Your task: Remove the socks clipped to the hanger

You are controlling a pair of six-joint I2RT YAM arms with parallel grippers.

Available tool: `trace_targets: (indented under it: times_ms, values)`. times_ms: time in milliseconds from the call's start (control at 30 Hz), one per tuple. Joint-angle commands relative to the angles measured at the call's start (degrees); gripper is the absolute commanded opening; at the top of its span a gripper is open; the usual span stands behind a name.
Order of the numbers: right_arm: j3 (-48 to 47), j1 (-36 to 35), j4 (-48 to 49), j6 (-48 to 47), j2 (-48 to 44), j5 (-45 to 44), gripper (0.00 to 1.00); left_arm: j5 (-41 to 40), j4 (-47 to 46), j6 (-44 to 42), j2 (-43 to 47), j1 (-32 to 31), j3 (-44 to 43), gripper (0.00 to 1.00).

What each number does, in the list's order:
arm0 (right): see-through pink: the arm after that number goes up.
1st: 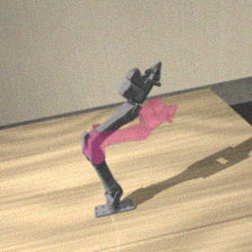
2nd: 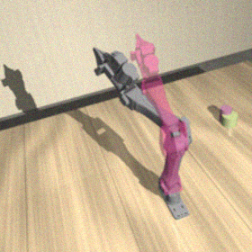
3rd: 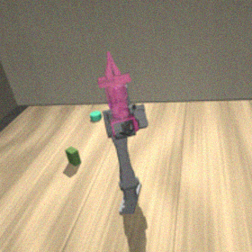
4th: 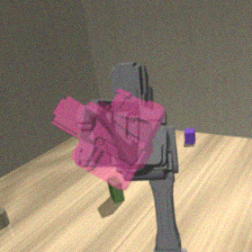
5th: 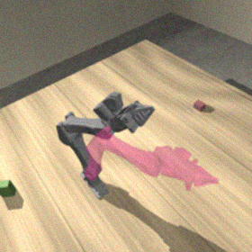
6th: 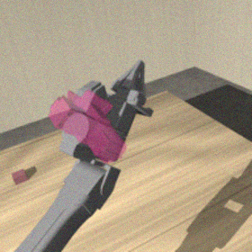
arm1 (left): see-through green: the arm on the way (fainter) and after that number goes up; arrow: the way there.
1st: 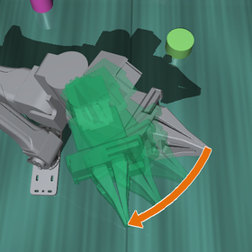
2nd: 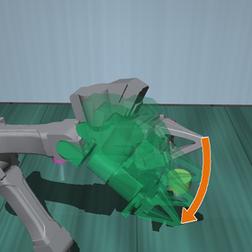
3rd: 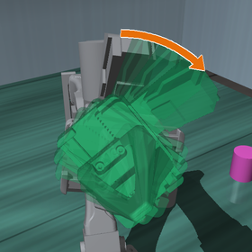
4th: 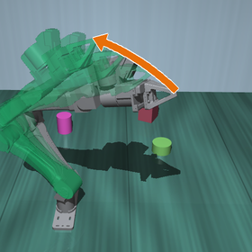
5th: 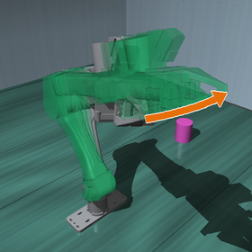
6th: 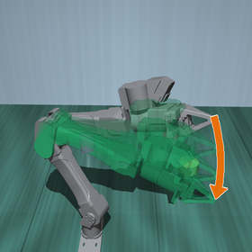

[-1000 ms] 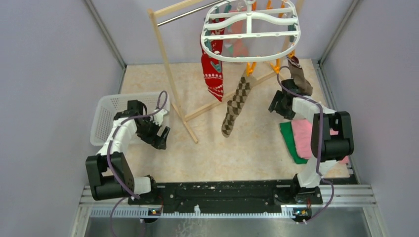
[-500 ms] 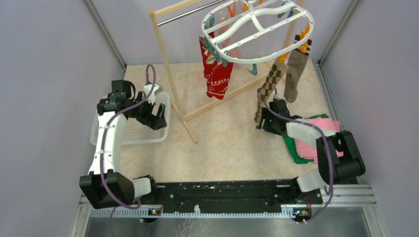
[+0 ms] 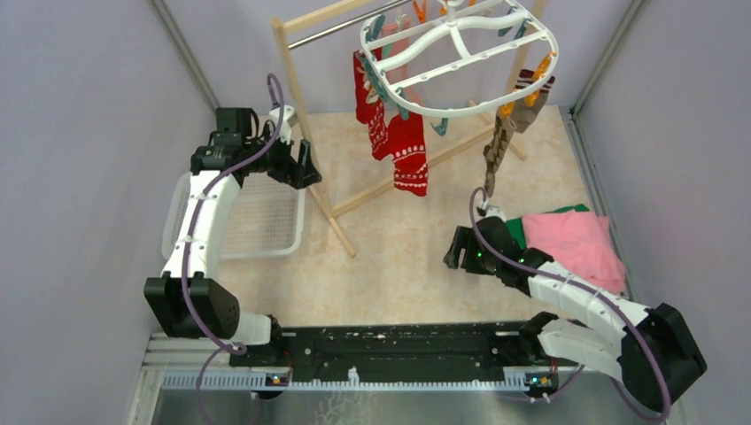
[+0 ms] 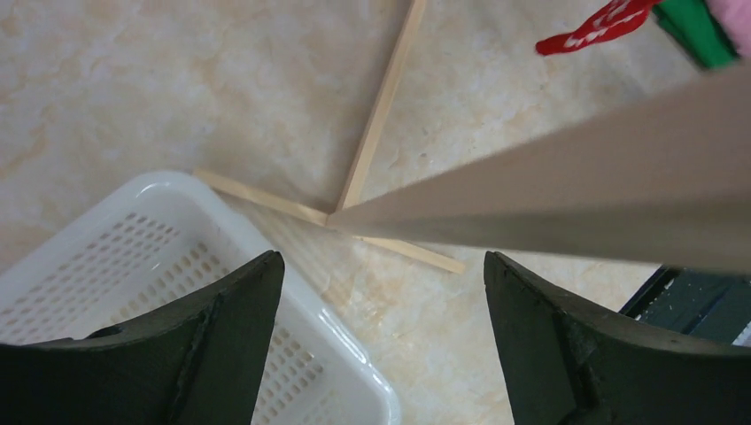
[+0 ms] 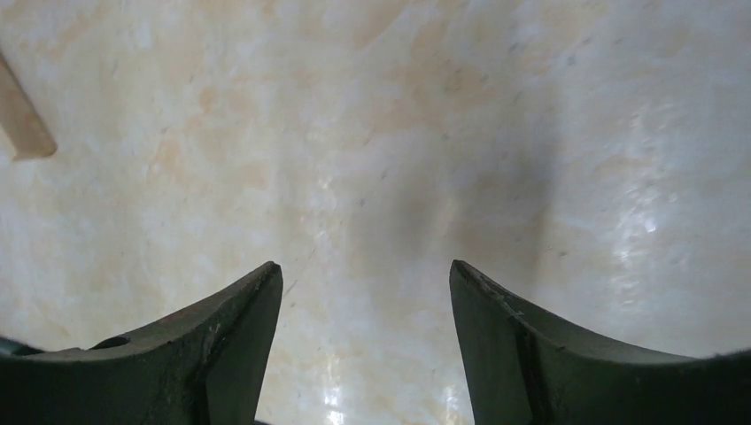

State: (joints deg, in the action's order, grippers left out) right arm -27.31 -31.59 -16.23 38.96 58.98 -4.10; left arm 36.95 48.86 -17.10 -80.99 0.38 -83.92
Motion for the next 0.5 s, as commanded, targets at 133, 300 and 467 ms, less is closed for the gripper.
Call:
trace_targets:
  times_ms: [133,300,467]
  values:
    - [0.7,-16.5,-5.1,9.0,-5.0,-8.8,0.67,-4.0,-9.1,6.5,0.0,-4.5,-2.3,0.75]
    - [0.3,-22.1,-6.5,11.7,-3.2,-11.8,0.67,-6.0,-11.2,10.0,0.2,-4.5,-1.1,0.71]
    - [0.1,-22.6,-6.2,11.8,-2.3,-12.4,0.68,-5.3,-16.3,11.5,8.7,-4.5,9.2,0.88]
